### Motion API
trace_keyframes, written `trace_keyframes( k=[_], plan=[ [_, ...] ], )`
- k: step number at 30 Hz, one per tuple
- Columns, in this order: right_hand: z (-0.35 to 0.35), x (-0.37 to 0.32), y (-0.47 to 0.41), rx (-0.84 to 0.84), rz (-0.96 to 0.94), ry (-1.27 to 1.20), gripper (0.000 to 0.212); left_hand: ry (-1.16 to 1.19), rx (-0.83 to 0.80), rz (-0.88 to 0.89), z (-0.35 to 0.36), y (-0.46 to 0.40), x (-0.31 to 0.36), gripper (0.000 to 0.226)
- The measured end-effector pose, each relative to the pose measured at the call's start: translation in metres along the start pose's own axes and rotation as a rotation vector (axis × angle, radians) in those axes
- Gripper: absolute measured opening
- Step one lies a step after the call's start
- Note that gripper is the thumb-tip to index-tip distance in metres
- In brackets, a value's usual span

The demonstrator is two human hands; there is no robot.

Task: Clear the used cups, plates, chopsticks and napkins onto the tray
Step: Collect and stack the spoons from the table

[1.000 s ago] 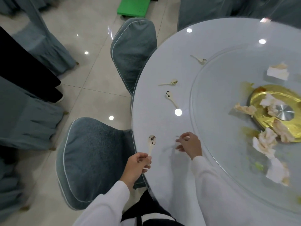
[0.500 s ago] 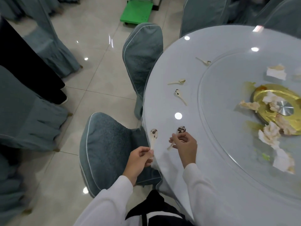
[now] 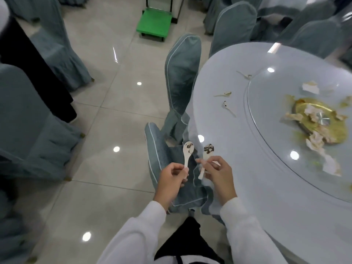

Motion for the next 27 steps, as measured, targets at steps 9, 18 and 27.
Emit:
trace_keyframes(
  k=[9, 18, 27],
  plan=[
    [0.113, 0.002, 0.051, -0.104, 0.128, -0.207, 0.040, 0.094, 0.014, 0.078, -0.094, 0.033, 0.003, 0.009],
    [0.203, -0.017, 0.038, -0.238, 0.113, -0.015, 0.044, 0.216, 0.083, 0.058, -0.169, 0.016, 0.021, 0.007],
    [0.286, -0.040, -0.013, -0.260, 0.208, -0.132, 0.036, 0.381, 0.118, -0.001, -0.227, -0.050, 0.044, 0.018]
  ],
)
Point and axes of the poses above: each hand's wrist, its own y-axis away from the middle knuckle, its own z-axis out of the palm, x = y × z, the point moved 4 cm from there along -y, towards the middle knuckle, and after that the axes turned 4 degrees about z, right-handed, at the moved point
